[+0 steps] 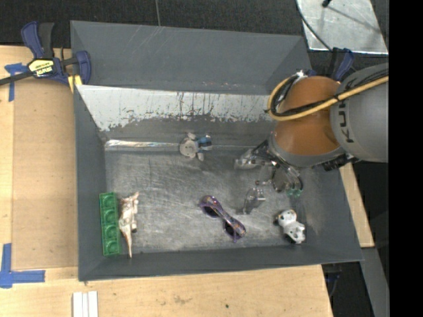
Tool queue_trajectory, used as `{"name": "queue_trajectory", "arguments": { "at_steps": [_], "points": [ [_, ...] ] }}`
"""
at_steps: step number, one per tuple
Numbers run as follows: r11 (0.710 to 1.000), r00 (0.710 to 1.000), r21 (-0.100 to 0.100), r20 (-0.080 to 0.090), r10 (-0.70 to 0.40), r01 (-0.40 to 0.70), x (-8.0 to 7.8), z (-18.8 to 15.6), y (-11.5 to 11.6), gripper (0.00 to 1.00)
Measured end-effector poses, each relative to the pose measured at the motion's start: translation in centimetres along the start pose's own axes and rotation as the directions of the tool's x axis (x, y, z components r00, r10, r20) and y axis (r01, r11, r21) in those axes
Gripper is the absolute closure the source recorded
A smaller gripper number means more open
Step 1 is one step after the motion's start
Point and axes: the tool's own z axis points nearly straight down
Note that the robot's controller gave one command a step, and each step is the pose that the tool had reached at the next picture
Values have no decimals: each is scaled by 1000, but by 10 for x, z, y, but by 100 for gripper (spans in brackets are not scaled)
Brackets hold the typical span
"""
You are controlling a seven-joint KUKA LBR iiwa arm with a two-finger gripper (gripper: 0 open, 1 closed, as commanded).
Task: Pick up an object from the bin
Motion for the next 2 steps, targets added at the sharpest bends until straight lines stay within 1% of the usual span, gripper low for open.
{"name": "queue_trajectory", "arguments": {
  "at_steps": [1,2],
  "points": [
    [997,997,1,11,78,-78,27,5,36,0],
    [996,995,-2,26,93,-93,56,13,55,0]
  ]
}}
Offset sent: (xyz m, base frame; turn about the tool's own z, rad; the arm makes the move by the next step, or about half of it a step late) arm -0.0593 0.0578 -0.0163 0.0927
